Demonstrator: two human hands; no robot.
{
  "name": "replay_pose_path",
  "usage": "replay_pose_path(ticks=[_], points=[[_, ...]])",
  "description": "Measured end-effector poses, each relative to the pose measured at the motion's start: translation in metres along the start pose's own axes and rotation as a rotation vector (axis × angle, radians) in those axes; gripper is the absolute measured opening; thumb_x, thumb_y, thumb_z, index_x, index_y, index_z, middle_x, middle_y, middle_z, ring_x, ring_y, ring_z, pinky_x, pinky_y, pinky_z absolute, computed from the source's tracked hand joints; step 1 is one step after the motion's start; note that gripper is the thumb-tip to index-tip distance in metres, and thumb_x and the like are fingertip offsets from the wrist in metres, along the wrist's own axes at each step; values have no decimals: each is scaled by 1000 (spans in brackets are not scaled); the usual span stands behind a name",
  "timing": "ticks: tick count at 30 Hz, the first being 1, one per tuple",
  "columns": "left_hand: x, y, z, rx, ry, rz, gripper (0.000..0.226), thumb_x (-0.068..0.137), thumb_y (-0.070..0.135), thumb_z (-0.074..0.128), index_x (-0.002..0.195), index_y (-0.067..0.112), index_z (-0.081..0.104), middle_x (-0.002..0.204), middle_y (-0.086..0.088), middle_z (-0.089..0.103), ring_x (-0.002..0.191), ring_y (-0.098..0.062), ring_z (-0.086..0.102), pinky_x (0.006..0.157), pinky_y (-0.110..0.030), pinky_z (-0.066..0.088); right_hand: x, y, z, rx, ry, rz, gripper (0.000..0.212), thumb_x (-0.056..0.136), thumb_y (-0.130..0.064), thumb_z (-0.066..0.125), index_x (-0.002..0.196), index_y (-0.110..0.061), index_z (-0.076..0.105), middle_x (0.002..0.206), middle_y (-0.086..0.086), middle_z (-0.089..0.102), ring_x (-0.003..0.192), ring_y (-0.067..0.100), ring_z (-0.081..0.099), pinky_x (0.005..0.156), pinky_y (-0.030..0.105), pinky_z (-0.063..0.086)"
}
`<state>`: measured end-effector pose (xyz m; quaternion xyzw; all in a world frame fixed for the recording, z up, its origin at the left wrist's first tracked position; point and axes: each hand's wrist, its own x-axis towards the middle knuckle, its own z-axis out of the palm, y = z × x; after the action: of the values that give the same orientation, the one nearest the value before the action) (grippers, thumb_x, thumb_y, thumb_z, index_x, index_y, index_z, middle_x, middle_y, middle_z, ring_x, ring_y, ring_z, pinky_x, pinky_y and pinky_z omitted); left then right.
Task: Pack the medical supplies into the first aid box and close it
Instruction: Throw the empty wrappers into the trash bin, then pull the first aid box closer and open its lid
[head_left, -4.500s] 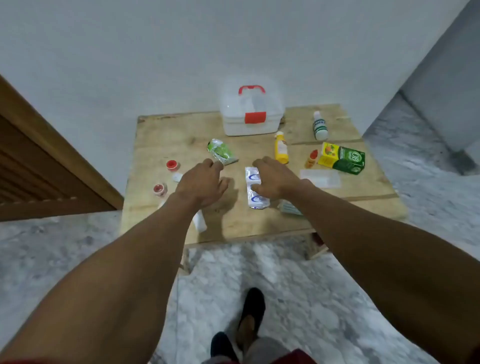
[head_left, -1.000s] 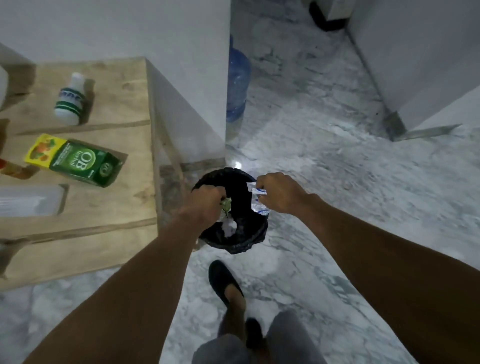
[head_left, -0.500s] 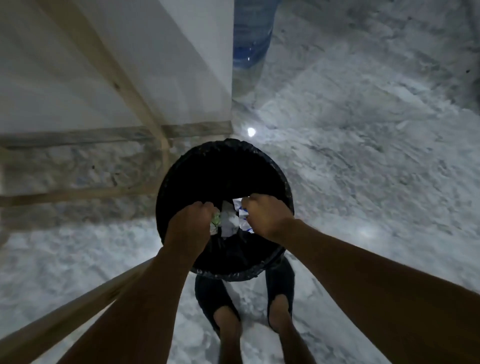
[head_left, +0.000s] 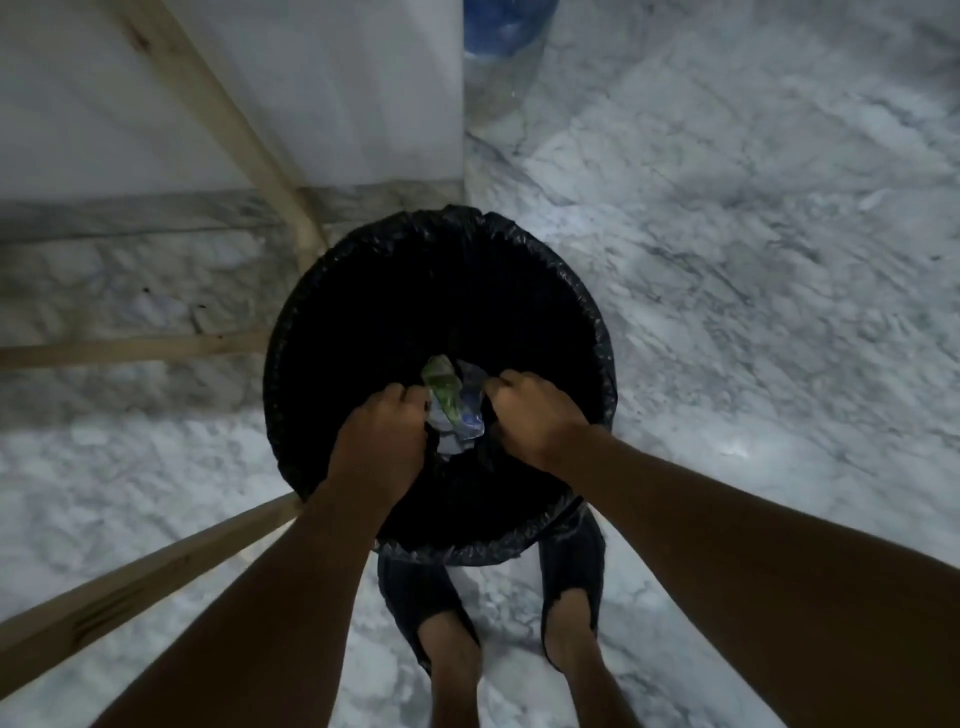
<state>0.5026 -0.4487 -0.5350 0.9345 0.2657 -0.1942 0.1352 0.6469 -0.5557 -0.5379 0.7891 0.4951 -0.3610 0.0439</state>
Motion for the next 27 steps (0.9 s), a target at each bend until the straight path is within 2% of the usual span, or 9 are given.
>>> replay_pose_path(ticks=[2,5,7,9,10,13,15,21,27], points=[[-16,7,-30,-7,55,0,38,54,1,88,88,2,70,76,-16,63,61,-37,64,50,-37,53,-22,-5,-25,7,27,13,42,94,-11,56,135,-6,46,130,17,50,120,36,50,93,45,50],[-43,24,-100,18,85,-1,41,51,5,89,88,-1,71,76,-17,65,62,-36,64,55,-37,55,-69,-21,-87,-5,85,54,47,97,-27,53,139,-9,42,134,15,47,124,35,45,96,46,48],[-67,42,-167,57,119,-1,45,60,11,86,100,-4,70,87,-20,67,74,-38,67,67,-40,57,-110,-39,-141,3,147,82,49,98,-33,51,140,-10,41,136,14,47,126,34,43,99,45,46],[-94,65,-244,6,166,2,45,85,19,71,122,-3,61,111,-22,65,100,-41,64,88,-45,52,-157,-60,-199,32,233,102,49,98,-33,50,140,-10,42,138,13,47,128,33,42,101,45,45],[-106,74,-280,5,220,-11,44,91,22,64,127,-2,58,118,-20,63,107,-39,61,92,-45,49,-180,-71,-227,41,287,107,48,98,-32,50,139,-9,43,138,13,48,128,33,43,101,44,45],[-145,93,-386,49,415,63,36,75,15,79,104,-2,68,95,-19,70,85,-37,68,74,-42,56,-246,-103,-308,24,475,119,43,97,-29,50,135,-9,47,134,12,52,121,32,47,96,43,47],[-168,99,-443,58,537,93,35,69,12,83,97,-3,69,88,-20,71,78,-38,69,72,-43,57,-286,-125,-357,2,586,121,43,97,-29,50,135,-8,47,134,13,52,121,33,48,97,44,46],[-255,99,-564,101,792,53,30,81,18,74,104,1,67,95,-17,71,84,-36,67,79,-42,55,-384,-194,-457,-29,859,47,40,100,-30,44,131,-5,49,132,15,53,118,30,51,94,40,46],[-369,82,-589,23,937,-51,34,94,23,57,118,0,59,112,-21,64,101,-41,59,86,-43,45,-458,-258,-466,-94,979,-30,45,99,-39,46,132,-9,47,131,15,51,119,33,48,94,45,47]])
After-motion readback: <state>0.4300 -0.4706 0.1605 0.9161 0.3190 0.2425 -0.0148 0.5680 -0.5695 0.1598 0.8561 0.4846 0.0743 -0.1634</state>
